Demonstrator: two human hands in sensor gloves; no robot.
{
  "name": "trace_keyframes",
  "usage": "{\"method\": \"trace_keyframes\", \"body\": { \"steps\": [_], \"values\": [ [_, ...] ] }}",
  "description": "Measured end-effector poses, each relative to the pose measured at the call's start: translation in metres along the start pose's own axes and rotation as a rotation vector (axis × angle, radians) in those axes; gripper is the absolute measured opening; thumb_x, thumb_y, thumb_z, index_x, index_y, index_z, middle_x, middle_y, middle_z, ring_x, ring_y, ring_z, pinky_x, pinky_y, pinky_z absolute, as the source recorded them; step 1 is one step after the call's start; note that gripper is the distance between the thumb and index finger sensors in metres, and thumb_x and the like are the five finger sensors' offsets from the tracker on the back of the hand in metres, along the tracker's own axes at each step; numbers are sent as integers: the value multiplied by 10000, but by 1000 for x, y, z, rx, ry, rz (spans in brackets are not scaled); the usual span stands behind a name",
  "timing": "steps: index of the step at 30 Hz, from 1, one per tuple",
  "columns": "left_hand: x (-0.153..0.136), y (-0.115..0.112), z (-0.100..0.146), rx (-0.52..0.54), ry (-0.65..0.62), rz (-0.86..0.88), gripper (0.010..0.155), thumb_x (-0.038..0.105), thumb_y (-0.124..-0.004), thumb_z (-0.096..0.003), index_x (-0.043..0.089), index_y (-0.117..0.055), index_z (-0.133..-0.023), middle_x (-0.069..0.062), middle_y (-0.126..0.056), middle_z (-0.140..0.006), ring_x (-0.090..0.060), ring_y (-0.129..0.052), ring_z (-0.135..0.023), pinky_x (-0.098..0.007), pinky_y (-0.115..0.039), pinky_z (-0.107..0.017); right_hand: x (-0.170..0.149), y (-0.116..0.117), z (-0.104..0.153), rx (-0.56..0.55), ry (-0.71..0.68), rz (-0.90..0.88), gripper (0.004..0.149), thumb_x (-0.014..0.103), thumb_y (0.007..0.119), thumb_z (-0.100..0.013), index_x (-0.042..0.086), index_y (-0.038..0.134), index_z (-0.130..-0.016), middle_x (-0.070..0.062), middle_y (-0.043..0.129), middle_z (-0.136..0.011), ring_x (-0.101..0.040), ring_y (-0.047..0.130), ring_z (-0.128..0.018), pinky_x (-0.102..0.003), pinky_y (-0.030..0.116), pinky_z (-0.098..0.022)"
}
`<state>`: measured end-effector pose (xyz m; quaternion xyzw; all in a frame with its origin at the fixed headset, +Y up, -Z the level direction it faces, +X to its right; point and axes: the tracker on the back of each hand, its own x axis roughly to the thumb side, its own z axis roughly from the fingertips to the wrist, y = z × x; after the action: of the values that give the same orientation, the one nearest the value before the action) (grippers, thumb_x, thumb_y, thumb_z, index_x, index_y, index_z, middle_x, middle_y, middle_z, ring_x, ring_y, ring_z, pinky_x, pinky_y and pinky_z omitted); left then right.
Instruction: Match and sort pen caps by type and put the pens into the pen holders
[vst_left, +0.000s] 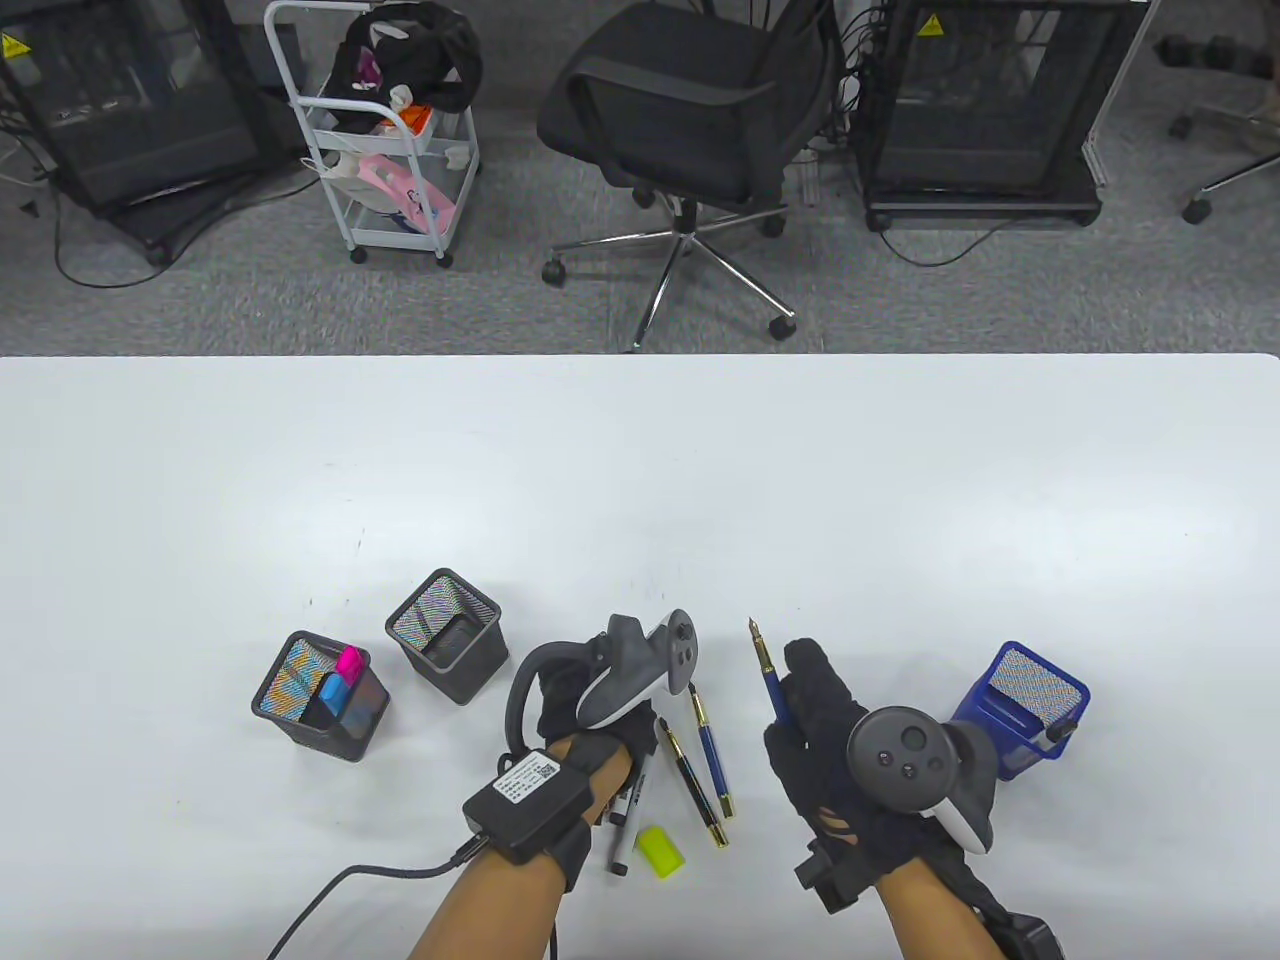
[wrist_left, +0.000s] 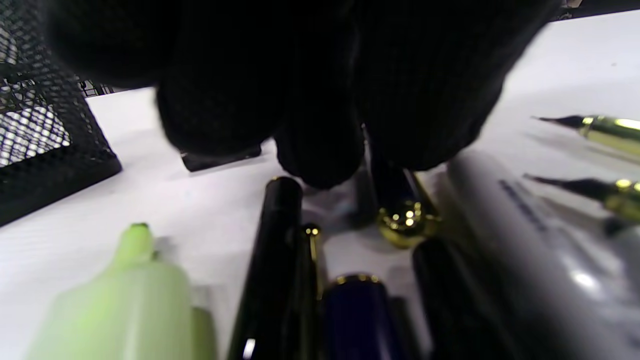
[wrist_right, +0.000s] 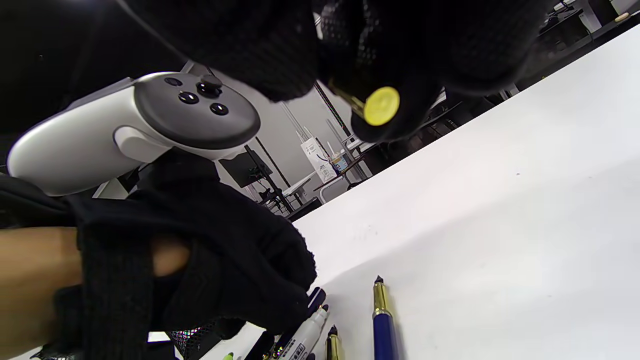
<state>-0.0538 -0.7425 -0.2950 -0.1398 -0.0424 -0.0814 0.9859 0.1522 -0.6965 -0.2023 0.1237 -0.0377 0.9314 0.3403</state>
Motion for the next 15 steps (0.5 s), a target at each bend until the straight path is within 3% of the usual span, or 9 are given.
{"method": "trace_keyframes", "body": {
  "steps": [9, 15],
  "values": [
    [5, -3, -5, -3, 17, -3, 568, 370, -1012, -372, 127, -890, -871, -106, -1094, -685, -221, -1067, -340, -568, -876, -387, -1, 0, 0, 5, 9, 17, 788, 258, 887, -448, 24, 401, -1022, -242, 755, -875, -316, 1005, -623, -454, 868, -455],
    [-2, -6, -8, -12, 45, 106, 593, 340, -1016, -379, 87, -864, -893, -162, -1087, -671, -229, -1065, -342, -588, -876, -381, -1, 1, -1, 13, 19, 23, 785, 257, 886, -449, 24, 402, -1023, -244, 753, -876, -316, 1002, -626, -455, 867, -456]
  ]
}}
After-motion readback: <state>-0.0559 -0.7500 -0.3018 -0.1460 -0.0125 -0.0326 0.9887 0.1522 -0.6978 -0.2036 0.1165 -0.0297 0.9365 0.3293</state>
